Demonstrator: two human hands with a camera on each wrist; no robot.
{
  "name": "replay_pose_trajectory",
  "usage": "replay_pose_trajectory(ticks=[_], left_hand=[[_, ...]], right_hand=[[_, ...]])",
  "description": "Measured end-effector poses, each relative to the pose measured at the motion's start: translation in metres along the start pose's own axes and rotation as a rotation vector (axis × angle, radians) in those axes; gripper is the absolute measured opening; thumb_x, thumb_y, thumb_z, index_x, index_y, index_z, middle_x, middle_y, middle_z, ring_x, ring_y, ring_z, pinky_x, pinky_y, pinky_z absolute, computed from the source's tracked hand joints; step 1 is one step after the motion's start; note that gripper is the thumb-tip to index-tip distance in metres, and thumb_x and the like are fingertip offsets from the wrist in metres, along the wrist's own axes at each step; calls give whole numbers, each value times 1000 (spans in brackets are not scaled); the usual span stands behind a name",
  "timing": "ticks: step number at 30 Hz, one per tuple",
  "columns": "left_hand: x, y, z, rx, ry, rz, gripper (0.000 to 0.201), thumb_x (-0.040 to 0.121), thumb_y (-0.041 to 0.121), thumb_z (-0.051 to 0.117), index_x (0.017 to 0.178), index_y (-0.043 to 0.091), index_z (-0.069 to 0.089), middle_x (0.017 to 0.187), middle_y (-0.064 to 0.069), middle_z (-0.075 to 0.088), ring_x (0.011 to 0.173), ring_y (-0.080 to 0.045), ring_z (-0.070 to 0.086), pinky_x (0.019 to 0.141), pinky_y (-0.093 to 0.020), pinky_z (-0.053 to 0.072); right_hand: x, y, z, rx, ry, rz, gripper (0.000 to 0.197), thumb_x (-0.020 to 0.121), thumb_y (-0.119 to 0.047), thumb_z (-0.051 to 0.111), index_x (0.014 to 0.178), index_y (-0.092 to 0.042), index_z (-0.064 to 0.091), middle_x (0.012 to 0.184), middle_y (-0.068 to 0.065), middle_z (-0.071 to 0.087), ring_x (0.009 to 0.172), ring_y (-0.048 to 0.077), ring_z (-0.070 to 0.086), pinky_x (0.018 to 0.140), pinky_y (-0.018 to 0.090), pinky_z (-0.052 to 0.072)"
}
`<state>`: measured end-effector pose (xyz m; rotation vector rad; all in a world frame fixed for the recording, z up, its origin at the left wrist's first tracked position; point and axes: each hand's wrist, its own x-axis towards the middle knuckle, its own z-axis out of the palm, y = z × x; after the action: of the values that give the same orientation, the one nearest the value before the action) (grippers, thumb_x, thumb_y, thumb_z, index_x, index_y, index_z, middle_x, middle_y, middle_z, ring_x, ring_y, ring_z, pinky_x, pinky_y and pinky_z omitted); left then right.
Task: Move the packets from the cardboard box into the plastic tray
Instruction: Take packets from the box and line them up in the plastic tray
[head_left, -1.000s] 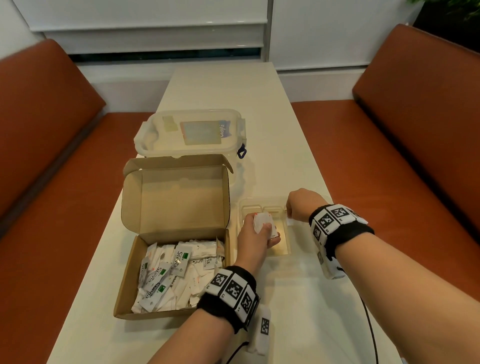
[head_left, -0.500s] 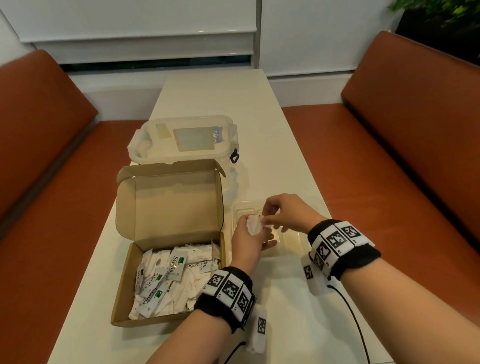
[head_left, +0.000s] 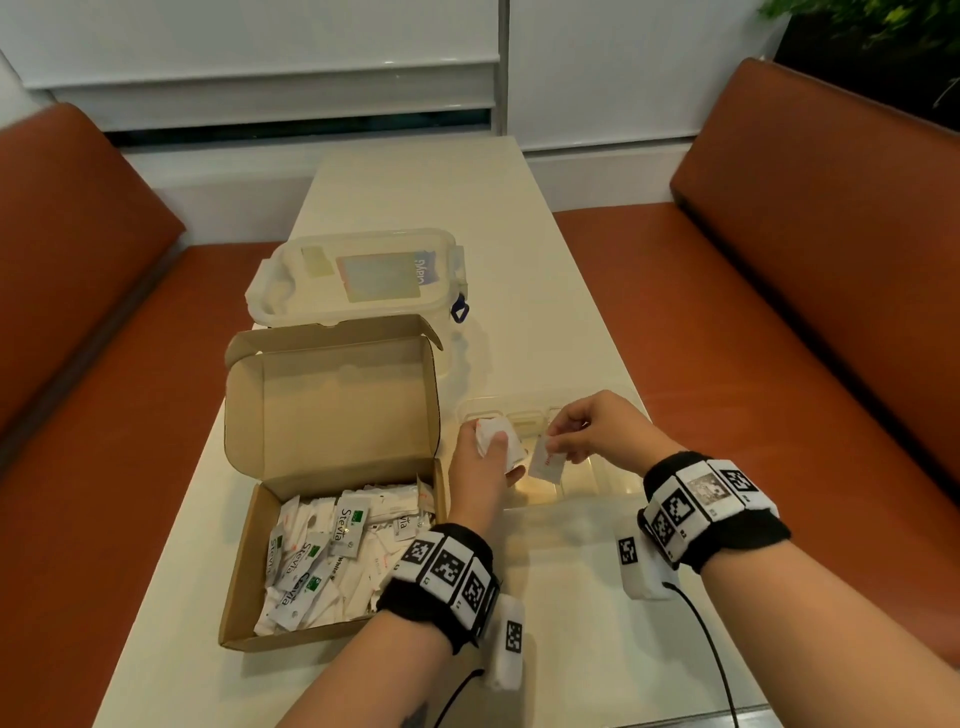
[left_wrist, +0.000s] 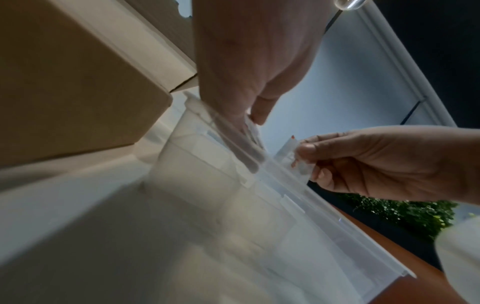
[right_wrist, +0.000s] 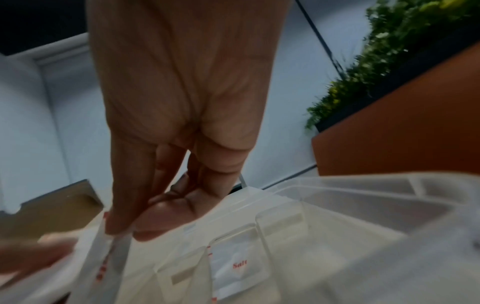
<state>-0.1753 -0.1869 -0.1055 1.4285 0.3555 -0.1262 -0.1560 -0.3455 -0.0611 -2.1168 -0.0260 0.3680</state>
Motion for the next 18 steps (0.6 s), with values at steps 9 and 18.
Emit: replay_pose_trajectory(ticks=[9,18], left_hand=[[-9,-2,6,109,-91,77,37,84,0,61,117,13,51,110,-11,61,101,-26,63,81,-38,57],[-9,-2,3,-8,-14,51,36,92,2,53,127,8,47,119,-14,57,105,-26,61,71,-20,57]], right_hand=[[3,-11,6,-42,105,-35,17,77,-17,77,89,-11,65,71,3,64,61,11,61,60,19,53],[8,-11,-1,-252,123,28,4,86,-14,67,89,-13,70,71,-2,65,52,4,54,42,12,40]])
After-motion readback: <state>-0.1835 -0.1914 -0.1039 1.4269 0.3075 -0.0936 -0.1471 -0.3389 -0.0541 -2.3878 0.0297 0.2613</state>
